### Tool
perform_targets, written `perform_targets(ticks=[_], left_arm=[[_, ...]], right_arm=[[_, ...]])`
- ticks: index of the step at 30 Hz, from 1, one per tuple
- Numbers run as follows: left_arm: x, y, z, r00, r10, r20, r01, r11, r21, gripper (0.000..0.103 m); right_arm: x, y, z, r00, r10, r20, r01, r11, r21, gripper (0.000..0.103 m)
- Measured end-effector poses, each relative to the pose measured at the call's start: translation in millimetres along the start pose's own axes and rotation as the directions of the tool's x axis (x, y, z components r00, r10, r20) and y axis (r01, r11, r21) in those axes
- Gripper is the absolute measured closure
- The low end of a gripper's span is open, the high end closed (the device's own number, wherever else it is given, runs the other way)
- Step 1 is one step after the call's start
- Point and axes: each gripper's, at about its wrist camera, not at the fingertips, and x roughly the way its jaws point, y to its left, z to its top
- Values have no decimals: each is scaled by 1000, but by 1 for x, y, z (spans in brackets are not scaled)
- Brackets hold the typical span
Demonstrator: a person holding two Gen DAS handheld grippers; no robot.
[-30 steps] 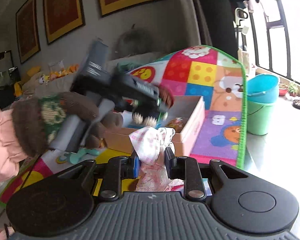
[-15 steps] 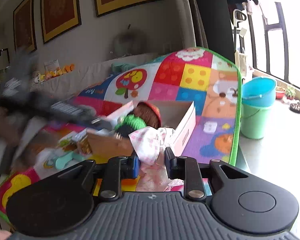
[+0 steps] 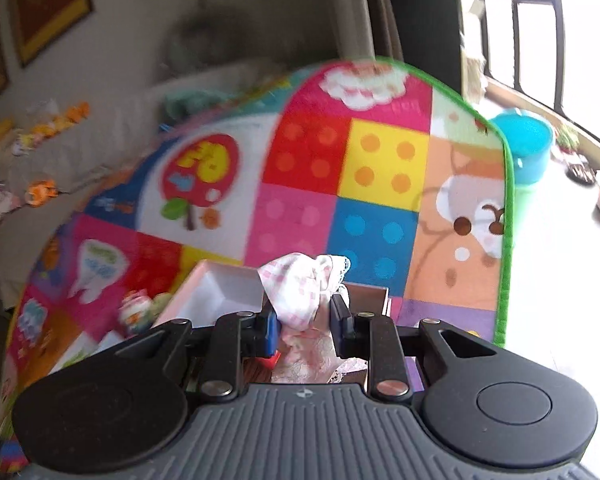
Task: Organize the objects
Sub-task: 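Drop the pink cloth into the box with the right tool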
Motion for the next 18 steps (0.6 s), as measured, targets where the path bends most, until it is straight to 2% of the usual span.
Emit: perform_targets(ticks=[1,3,4,6,9,12,15,18], left_arm=[[0,4,-3,1000,19,4,-19,1000,4,56],[1,11,-6,999,40,12,-40,999,12,56],[1,16,-6,999,40,12,-40,999,5,56],[2,26,-7,1000,20,11,-20,999,-25,56],[5,34,-5,1000,-3,15,3,999,-49,56],[12,34,6,998,-48,32,50,997,-57,56],[30,30,26,995,-88,46,91,994,-67,56],[63,27,48,995,-95,9,96,990,-99,56]], right_arm=[[14,0,4,999,-8,-47,9,1000,14,77],[37,-1,6,992,-16,-125,21,999,38,56],[44,-1,6,990,-47,-132,53,998,41,42],[46,3,2,989,-97,-115,98,995,10,40],[34,5,-5,991,-111,-78,110,994,-16,40],[-1,18,-23,994,-107,22,108,989,-104,39],[-42,31,-54,995,-46,91,62,982,-180,32],[-74,41,-93,995,31,97,-9,976,-216,28]])
